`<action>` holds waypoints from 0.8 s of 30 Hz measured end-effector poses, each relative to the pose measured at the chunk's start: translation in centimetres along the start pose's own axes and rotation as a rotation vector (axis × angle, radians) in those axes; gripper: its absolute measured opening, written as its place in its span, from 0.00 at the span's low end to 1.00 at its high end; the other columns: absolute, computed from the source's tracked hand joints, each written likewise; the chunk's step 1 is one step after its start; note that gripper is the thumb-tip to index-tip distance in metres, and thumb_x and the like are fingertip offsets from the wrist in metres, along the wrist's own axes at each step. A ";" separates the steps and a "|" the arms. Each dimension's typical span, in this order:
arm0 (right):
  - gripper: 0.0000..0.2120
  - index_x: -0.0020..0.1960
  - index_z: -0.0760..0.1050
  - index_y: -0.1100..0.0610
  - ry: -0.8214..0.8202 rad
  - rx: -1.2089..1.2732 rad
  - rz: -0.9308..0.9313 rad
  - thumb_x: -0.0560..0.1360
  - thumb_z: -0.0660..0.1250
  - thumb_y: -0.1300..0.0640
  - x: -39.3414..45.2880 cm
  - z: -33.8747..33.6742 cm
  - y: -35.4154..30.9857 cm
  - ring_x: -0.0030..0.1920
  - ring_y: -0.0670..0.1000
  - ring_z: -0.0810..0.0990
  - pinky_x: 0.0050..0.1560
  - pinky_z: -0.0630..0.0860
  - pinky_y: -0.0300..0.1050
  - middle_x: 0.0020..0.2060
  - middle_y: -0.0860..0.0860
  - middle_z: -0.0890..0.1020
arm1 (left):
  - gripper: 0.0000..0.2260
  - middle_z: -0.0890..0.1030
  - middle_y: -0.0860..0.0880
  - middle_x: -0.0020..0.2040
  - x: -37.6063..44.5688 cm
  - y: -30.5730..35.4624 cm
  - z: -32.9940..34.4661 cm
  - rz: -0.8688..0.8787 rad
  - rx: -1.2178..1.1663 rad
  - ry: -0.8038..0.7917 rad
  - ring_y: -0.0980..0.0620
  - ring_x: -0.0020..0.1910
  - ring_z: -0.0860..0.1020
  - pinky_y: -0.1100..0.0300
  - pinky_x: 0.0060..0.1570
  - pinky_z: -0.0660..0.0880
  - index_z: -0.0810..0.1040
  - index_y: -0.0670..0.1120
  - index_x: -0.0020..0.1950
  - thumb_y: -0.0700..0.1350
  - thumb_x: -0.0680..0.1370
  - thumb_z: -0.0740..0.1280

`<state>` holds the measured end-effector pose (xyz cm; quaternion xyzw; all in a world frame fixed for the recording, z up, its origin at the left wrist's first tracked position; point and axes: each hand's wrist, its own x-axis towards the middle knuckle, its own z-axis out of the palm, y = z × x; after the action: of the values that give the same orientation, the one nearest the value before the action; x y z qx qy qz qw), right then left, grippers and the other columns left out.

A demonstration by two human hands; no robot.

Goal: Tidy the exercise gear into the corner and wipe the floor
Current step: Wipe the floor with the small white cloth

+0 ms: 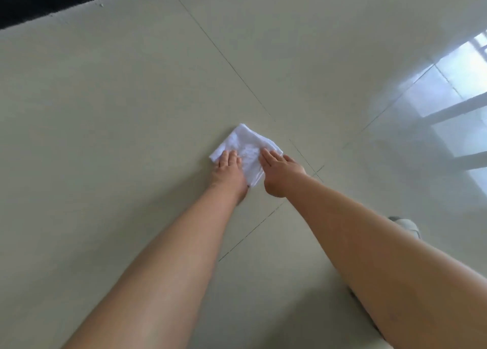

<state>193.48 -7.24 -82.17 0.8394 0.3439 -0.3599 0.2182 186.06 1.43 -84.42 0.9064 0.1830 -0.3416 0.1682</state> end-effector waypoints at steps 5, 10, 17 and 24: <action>0.31 0.77 0.38 0.57 0.114 -0.080 -0.156 0.78 0.48 0.62 7.1 -6.4 2.4 0.77 0.46 0.40 0.77 0.41 0.43 0.77 0.48 0.39 | 0.30 0.40 0.44 0.78 6.5 -0.5 -6.1 -0.204 -0.115 0.061 0.45 0.78 0.39 0.53 0.77 0.45 0.42 0.38 0.77 0.44 0.81 0.54; 0.30 0.77 0.39 0.57 0.113 -0.120 -0.298 0.79 0.49 0.62 12.1 -11.1 3.4 0.77 0.47 0.40 0.77 0.41 0.45 0.77 0.48 0.39 | 0.31 0.40 0.44 0.78 9.6 -1.5 -9.4 -0.322 -0.221 0.071 0.45 0.78 0.40 0.53 0.77 0.47 0.42 0.39 0.77 0.45 0.81 0.55; 0.30 0.77 0.40 0.59 0.169 -0.228 -0.483 0.79 0.49 0.62 14.5 -12.9 4.8 0.78 0.48 0.40 0.76 0.40 0.45 0.77 0.51 0.42 | 0.27 0.42 0.41 0.78 11.0 -0.5 -10.1 -0.439 -0.320 0.124 0.44 0.78 0.41 0.50 0.76 0.48 0.45 0.37 0.77 0.41 0.81 0.53; 0.28 0.77 0.42 0.60 0.225 -0.223 -0.562 0.79 0.47 0.61 12.4 -9.6 9.8 0.78 0.49 0.41 0.76 0.36 0.46 0.78 0.51 0.44 | 0.25 0.48 0.46 0.79 9.7 4.1 -8.4 -0.428 -0.301 0.183 0.47 0.78 0.48 0.54 0.74 0.53 0.51 0.41 0.78 0.42 0.82 0.53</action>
<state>211.31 -2.64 -84.15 0.7170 0.6216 -0.2710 0.1617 199.36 3.56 -84.28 0.8389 0.4337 -0.2549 0.2077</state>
